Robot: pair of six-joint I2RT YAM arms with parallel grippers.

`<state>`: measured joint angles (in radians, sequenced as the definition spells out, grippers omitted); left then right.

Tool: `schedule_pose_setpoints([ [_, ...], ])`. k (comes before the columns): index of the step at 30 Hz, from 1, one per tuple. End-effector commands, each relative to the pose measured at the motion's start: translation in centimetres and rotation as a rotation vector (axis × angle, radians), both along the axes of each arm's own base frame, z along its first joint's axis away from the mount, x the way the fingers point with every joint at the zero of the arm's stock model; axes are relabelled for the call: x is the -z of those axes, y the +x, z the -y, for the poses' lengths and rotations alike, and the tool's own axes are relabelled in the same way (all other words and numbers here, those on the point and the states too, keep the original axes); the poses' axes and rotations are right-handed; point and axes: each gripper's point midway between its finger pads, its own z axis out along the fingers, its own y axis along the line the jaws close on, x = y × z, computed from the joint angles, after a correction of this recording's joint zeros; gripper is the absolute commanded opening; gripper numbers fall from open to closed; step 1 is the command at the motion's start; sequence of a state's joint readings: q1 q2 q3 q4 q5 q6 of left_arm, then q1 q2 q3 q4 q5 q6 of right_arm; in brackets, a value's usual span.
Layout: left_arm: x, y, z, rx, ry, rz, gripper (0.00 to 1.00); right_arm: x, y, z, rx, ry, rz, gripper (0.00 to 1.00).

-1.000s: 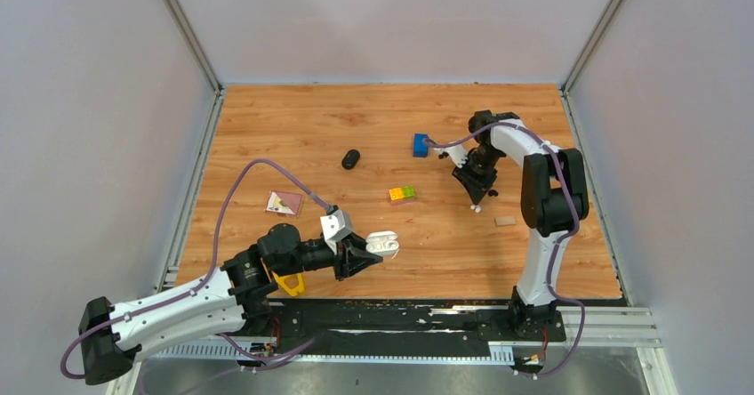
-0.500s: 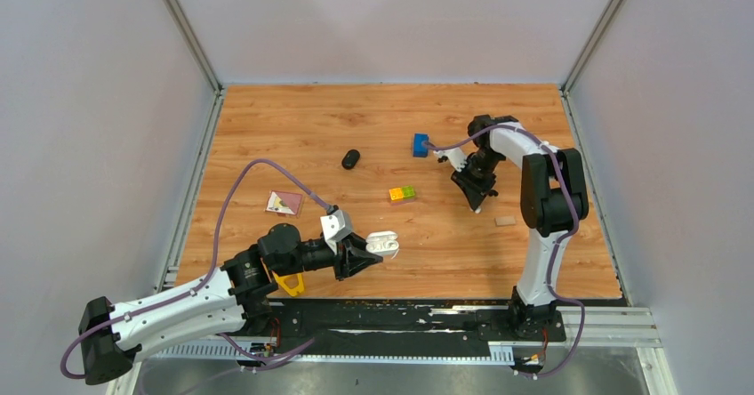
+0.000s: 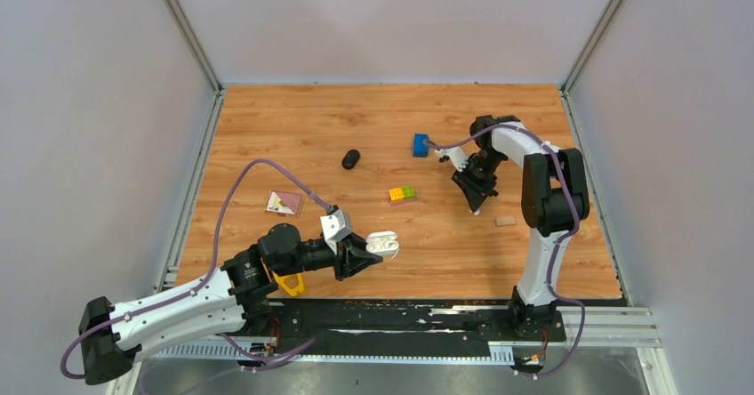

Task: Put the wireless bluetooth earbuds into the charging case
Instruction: Pick up the earbud from the center of the board.

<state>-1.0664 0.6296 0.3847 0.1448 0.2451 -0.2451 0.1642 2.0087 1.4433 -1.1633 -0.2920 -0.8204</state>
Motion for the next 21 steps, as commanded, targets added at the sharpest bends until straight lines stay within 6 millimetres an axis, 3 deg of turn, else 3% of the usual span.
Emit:
schedule_pose_setpoints([
  [1, -2.2, -0.1, 0.2, 0.006, -0.053, 0.023, 0.00, -3.0, 1.6, 0.0, 0.034, 0.053, 0.066, 0.27],
  [6, -2.0, 0.0, 0.4, 0.008, -0.050, 0.020, 0.00, -2.7, 1.7, 0.7, 0.047, 0.047, 0.059, 0.27],
  [21, -1.7, 0.0, 0.6, 0.013, -0.033, 0.022, 0.00, -1.0, 1.4, 0.4, 0.061, 0.062, 0.020, 0.27],
])
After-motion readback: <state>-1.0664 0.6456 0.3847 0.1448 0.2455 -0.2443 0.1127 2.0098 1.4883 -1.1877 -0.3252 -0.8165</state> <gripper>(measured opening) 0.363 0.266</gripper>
